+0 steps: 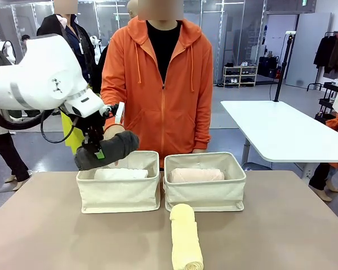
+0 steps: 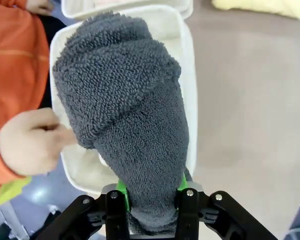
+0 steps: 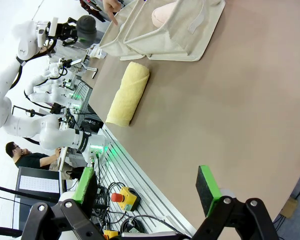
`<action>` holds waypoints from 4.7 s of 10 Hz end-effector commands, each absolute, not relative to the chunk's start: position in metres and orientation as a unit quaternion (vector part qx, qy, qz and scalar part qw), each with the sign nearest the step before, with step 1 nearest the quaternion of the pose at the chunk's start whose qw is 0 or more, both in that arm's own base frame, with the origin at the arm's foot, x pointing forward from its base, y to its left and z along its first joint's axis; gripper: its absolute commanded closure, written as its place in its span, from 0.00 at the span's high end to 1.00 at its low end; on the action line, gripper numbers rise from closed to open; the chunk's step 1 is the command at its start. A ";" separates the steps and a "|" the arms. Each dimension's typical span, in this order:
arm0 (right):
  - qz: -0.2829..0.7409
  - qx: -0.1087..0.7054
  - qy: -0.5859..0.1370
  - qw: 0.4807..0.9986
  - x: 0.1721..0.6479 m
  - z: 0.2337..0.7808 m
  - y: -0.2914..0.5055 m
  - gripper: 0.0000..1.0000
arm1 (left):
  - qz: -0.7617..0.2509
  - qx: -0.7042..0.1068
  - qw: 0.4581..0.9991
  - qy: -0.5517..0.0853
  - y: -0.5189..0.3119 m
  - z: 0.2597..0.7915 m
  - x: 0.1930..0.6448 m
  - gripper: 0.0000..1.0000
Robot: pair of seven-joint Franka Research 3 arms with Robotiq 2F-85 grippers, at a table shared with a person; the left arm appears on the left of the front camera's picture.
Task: Divide the towels into two baskets.
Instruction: Pick up one hotel-folded towel from the bottom of the table and place it in the Fabric basket indicated by the person.
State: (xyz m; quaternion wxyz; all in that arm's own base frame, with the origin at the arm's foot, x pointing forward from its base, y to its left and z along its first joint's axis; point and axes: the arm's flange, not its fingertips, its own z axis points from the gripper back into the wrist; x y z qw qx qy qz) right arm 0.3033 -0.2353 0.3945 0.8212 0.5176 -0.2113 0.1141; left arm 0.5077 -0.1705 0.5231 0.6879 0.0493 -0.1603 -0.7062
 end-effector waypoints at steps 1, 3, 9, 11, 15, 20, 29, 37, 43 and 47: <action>0.109 0.515 -0.208 0.824 0.302 0.397 -0.235 1.00 | -0.725 0.084 0.669 -0.144 -0.177 0.513 0.533 0.39; 0.109 0.515 -0.208 0.824 0.302 0.397 -0.235 1.00 | -0.736 0.107 0.658 -0.117 -0.187 0.492 0.557 0.39; 0.109 0.515 -0.208 0.824 0.302 0.397 -0.235 1.00 | -0.755 0.078 0.647 -0.075 -0.208 0.442 0.606 0.58; 0.109 0.515 -0.208 0.824 0.302 0.397 -0.235 1.00 | -0.753 0.077 0.651 -0.050 -0.208 0.435 0.607 0.87; 0.109 0.515 -0.208 0.824 0.302 0.397 -0.235 1.00 | -0.740 0.060 0.667 -0.065 -0.208 0.446 0.597 1.00; 0.109 0.515 -0.208 0.824 0.302 0.397 -0.235 1.00 | -0.751 0.066 0.654 -0.066 -0.210 0.441 0.602 1.00; 0.109 0.515 -0.208 0.824 0.302 0.397 -0.235 1.00 | -0.751 0.066 0.654 -0.066 -0.210 0.441 0.602 1.00; 0.109 0.515 -0.208 0.824 0.302 0.397 -0.235 1.00 | -0.557 -0.305 0.760 -0.137 -0.032 0.507 0.460 1.00; 0.109 0.515 -0.208 0.824 0.302 0.397 -0.235 1.00 | -0.226 -0.468 0.815 -0.258 0.213 0.448 0.309 1.00; 0.109 0.515 -0.208 0.824 0.302 0.397 -0.235 1.00 | -0.150 -0.523 0.786 -0.295 0.253 0.384 0.278 1.00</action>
